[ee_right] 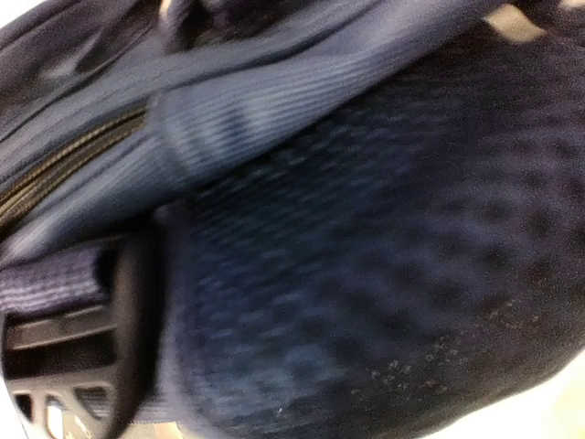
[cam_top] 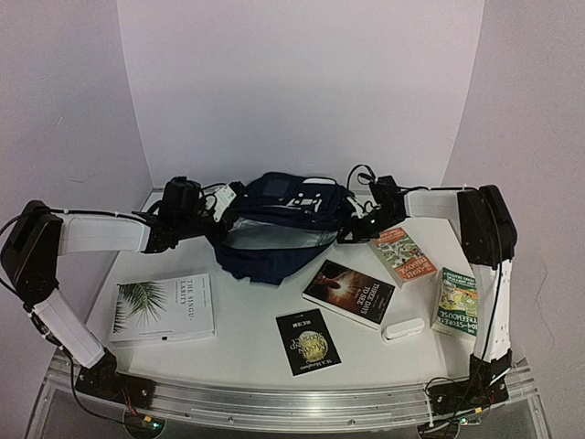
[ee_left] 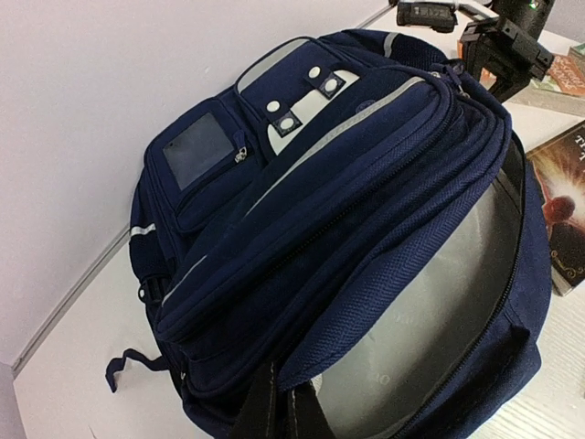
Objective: Pack the student bag
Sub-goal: Unzip the student bag at the center of the board.
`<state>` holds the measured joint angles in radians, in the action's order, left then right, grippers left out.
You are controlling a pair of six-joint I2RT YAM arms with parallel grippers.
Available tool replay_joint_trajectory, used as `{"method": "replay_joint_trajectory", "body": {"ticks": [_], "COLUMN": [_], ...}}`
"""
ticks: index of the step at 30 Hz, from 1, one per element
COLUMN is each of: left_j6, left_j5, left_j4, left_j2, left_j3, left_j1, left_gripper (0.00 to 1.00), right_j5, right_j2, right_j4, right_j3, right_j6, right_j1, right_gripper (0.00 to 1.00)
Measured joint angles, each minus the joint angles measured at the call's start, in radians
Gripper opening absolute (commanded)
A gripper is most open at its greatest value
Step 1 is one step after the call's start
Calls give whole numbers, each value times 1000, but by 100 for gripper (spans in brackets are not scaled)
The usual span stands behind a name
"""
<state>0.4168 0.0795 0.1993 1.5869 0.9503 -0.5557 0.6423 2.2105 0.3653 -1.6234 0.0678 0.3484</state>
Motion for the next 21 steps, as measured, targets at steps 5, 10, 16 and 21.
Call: {"method": "replay_joint_trajectory", "body": {"ticks": [5,10,16,21], "left_j6": [-9,-45,-182,-388], "left_j5": [58,96,35,-27], "left_j4": [-32,-66,-224,-384], "left_j2": [49,76,88,38], "left_j3": [109,156,223,246], "left_j1": [4,20,55,64], "left_gripper": [0,39,99,100], "right_j5": [8,-24,-97,-107], "right_j2": [1,6,-10,-85], "right_j4": [-3,10,37,57], "right_j3": [0,-2,6,21], "right_j6": [-23,-42,-59,-88], "right_j1": [-21,-24,-69,-74], "right_gripper": [4,47,82,84]}}
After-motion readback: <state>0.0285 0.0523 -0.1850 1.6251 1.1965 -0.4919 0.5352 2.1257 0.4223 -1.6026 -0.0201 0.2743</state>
